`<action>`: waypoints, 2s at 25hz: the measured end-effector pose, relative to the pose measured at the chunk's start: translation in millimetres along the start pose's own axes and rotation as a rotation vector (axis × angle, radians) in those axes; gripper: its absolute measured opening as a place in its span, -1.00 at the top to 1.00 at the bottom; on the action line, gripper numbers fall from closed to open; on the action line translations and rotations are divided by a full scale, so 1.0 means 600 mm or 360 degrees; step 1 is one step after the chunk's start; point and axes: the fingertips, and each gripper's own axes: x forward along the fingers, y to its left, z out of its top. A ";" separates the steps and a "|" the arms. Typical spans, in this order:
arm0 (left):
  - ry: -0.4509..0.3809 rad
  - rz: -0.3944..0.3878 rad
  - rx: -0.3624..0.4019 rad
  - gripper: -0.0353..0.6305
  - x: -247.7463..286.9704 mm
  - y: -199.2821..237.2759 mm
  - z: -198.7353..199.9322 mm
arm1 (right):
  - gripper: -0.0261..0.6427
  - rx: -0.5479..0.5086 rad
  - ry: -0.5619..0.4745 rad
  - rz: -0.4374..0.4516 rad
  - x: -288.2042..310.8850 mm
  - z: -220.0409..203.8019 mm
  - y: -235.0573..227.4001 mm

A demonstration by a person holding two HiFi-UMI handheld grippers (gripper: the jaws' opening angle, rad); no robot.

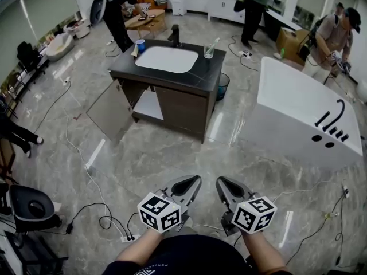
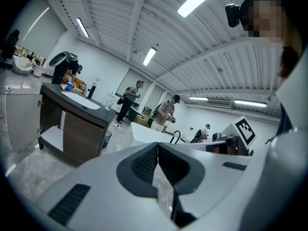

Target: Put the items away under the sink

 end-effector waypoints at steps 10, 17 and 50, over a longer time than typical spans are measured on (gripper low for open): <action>0.0006 -0.0059 0.0027 0.87 -0.007 0.069 0.036 | 0.81 -0.0072 -0.0007 -0.0019 0.081 0.020 0.031; -0.0010 -0.0043 -0.0011 0.87 0.001 0.097 0.049 | 0.81 -0.0071 0.0020 -0.0032 0.110 0.035 0.022; -0.0028 0.0037 0.0048 0.87 0.386 0.273 0.222 | 0.81 -0.0070 0.0023 0.0100 0.309 0.301 -0.289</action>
